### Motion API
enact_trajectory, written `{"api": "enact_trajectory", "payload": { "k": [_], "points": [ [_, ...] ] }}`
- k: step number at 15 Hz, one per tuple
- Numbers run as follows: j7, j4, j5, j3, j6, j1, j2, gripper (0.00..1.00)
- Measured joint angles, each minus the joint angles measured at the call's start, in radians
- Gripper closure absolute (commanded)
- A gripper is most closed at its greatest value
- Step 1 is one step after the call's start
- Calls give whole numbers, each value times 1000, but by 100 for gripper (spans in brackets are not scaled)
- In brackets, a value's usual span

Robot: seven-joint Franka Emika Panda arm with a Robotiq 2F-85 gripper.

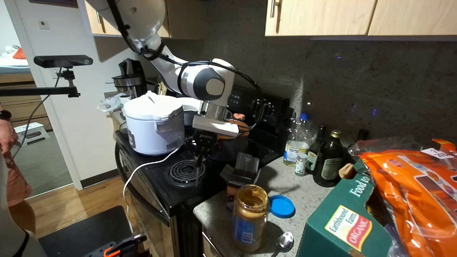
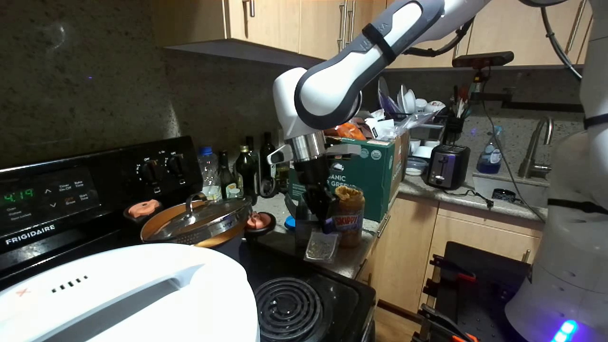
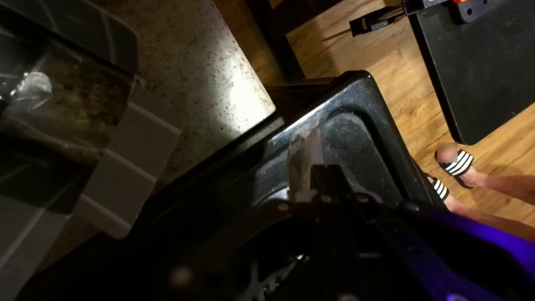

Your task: Take one tea bag out of the open box on the left side of the countertop

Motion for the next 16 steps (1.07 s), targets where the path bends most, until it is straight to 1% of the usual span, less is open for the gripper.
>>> {"api": "enact_trajectory", "payload": {
  "k": [4,10,16],
  "points": [
    [59,-19,-7,-10,42,-12,8,96],
    [166,-21,-84,-33,93,-20,39,96],
    [191,-14,-133,-43,123,-33,74,96]
  ]
}}
